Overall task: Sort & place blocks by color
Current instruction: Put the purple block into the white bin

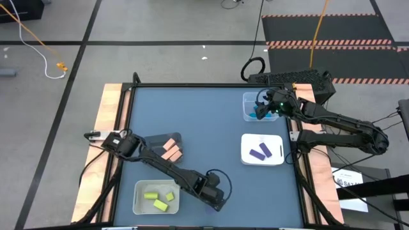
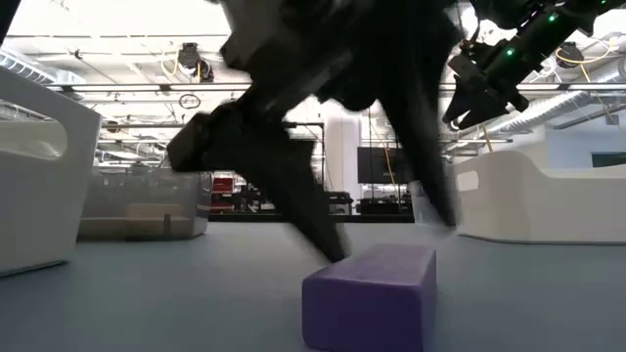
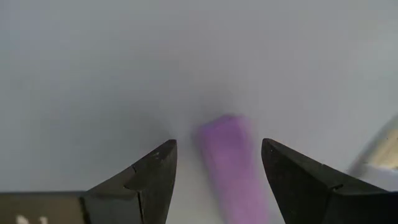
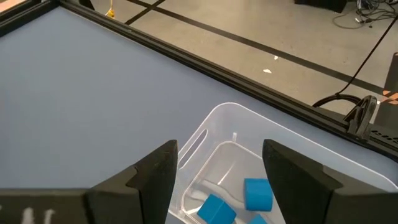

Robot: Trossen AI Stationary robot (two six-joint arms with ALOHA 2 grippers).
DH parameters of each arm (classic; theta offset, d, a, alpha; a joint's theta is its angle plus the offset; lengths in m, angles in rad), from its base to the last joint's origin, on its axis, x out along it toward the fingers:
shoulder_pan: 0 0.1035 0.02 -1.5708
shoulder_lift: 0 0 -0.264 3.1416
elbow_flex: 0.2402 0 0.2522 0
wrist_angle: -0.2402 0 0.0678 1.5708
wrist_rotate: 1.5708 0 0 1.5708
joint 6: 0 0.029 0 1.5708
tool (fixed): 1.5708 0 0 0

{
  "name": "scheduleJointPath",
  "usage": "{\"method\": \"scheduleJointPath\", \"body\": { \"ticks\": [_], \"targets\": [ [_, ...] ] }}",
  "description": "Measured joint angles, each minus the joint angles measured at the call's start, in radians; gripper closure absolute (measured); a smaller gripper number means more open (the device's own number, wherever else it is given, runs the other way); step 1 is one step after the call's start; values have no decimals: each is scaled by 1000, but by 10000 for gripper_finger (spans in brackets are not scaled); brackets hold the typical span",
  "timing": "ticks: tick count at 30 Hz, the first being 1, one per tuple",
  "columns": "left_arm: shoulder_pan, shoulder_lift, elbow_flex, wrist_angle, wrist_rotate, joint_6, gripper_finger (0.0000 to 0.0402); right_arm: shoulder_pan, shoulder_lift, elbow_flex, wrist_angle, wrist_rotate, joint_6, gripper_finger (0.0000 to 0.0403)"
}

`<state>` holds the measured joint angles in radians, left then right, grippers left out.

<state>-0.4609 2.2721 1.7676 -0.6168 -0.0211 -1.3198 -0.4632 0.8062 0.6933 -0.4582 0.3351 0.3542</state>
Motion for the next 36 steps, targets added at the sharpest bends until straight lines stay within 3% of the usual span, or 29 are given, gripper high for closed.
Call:
{"method": "scheduleJointPath", "body": {
  "ticks": [5, 11, 14, 26, 36],
  "targets": [
    [-14, 12, 3, -53, -25, 128, 167, 0, 0, 0, 12, 0, 0, 175],
    [-38, 16, 1, -4, -102, 493, 167, 0, 0, 0, 31, 0, 0, 175],
    [-43, 16, 0, 9, -104, 598, 167, 0, 0, 0, 31, 0, 0, 175],
    [-86, -47, -2, 196, -127, 665, 167, 0, 0, 0, 36, 0, 0, 175],
    [-133, -44, -4, 69, -204, 618, 167, 0, 0, 0, 44, 0, 0, 175]
  ]
}}
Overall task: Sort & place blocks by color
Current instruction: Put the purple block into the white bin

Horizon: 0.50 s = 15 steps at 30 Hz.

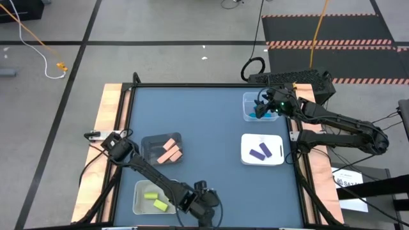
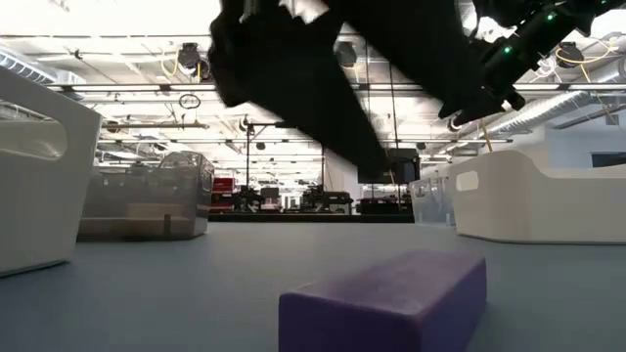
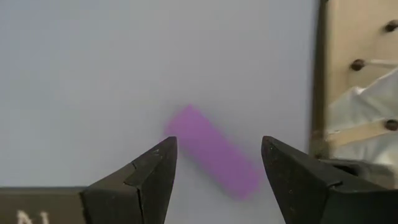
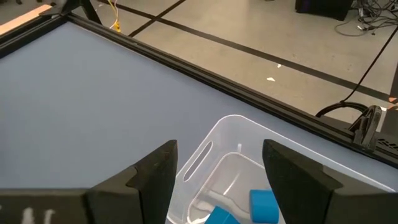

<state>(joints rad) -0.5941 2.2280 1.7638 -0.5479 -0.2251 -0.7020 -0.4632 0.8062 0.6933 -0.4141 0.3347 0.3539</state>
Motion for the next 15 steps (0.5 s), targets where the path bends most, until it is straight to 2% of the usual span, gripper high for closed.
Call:
{"method": "scheduleJointPath", "body": {
  "ticks": [3, 11, 15],
  "targets": [
    [-5, 12, 2, 58, 12, 16, 167, 0, 0, 0, 0, 0, 0, 175],
    [-22, 59, 2, 36, 2, 20, 167, 0, 0, 0, 0, 0, 0, 175],
    [-14, 88, 3, 37, -16, 68, 167, 0, 0, 0, 7, 0, 0, 175]
  ]
}}
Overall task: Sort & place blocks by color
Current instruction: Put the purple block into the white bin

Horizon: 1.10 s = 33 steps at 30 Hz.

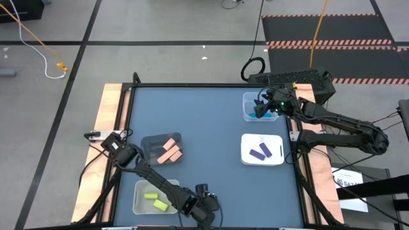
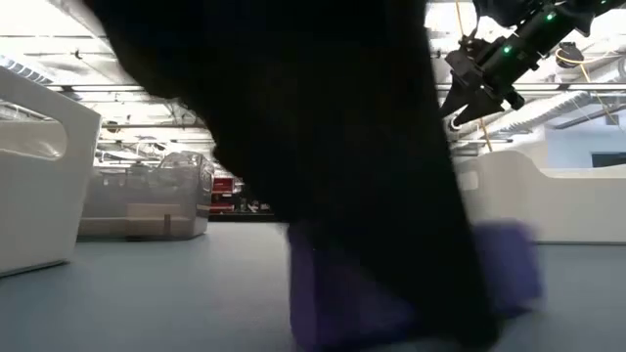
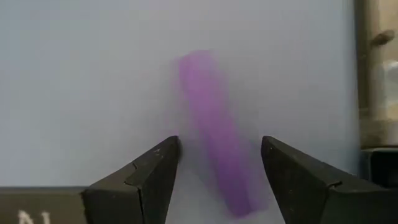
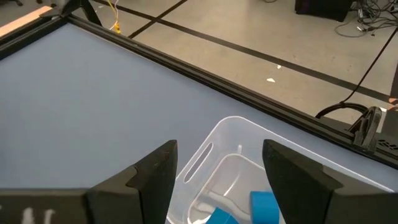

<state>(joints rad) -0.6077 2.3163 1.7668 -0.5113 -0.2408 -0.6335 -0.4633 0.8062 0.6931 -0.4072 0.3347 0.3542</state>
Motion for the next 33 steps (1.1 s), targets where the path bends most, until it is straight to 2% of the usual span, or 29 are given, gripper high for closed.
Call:
{"method": "scheduleJointPath", "body": {
  "ticks": [3, 10, 14, 19, 23, 27, 33],
  "targets": [
    [8, 17, 1, -15, -17, 43, 167, 0, 0, 0, 10, 0, 0, 175],
    [53, 27, 3, -35, -34, 26, 179, 0, 0, 0, 38, 0, 0, 175],
    [70, 28, 2, -16, -28, 22, 238, 0, 0, 0, 39, 1, 0, 175],
    [103, 24, 0, -14, 38, -76, 347, 0, 0, 0, 38, 1, 0, 175],
    [135, 4, -2, -5, 74, -86, 347, 0, 0, 0, 38, 1, 0, 175],
    [196, -46, -8, -13, 36, -43, 347, 0, 0, 0, 37, 1, 0, 175],
    [287, -153, -5, -13, 5, 148, 347, 0, 0, 0, 37, 2, 0, 175]
  ]
}}
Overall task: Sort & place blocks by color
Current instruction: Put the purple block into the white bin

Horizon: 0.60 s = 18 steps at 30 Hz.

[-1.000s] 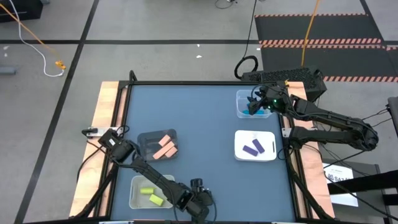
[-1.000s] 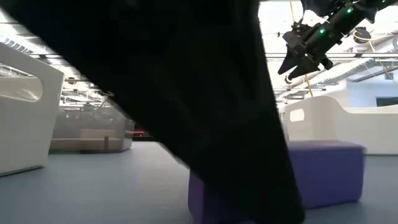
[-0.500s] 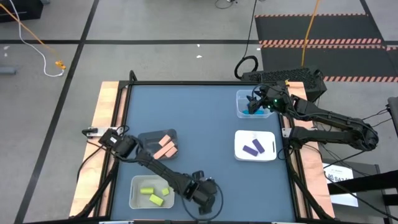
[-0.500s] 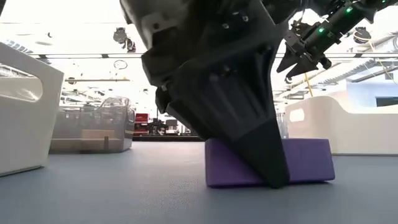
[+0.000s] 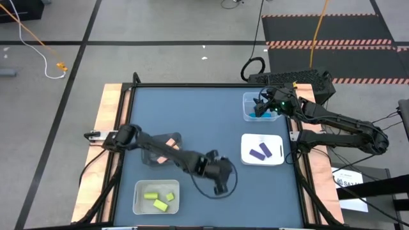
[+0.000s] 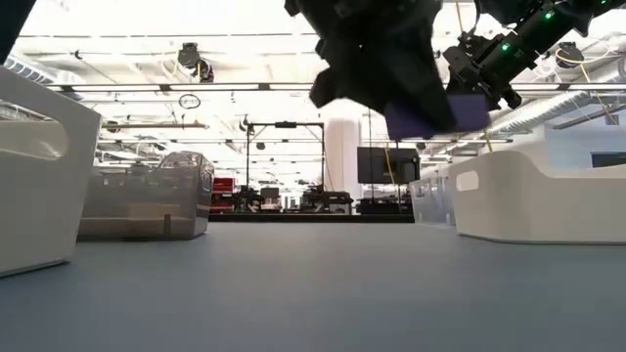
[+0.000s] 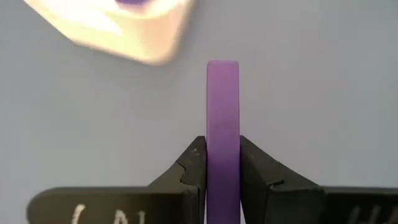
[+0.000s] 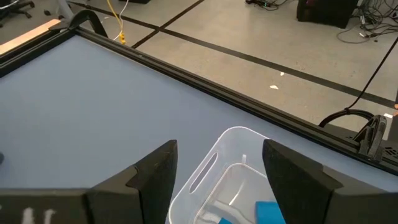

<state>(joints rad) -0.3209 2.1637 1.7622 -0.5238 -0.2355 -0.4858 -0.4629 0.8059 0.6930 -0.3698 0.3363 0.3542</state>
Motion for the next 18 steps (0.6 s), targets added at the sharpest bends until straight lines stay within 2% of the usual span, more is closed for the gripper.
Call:
{"method": "scheduleJointPath", "body": {
  "ticks": [4, 7, 13, 18],
  "targets": [
    [68, -61, 0, -13, -35, 155, 347, 0, 0, 0, 0, 0, 0, 175],
    [119, -104, 2, -19, -39, 200, 347, 0, 0, 0, 0, 0, 0, 175],
    [216, -201, 2, -16, -38, 155, 347, 0, 0, 0, 6, 0, 0, 175],
    [255, -265, 2, -3, -34, 86, 347, 0, 0, 0, 84, 0, 0, 175]
  ]
}}
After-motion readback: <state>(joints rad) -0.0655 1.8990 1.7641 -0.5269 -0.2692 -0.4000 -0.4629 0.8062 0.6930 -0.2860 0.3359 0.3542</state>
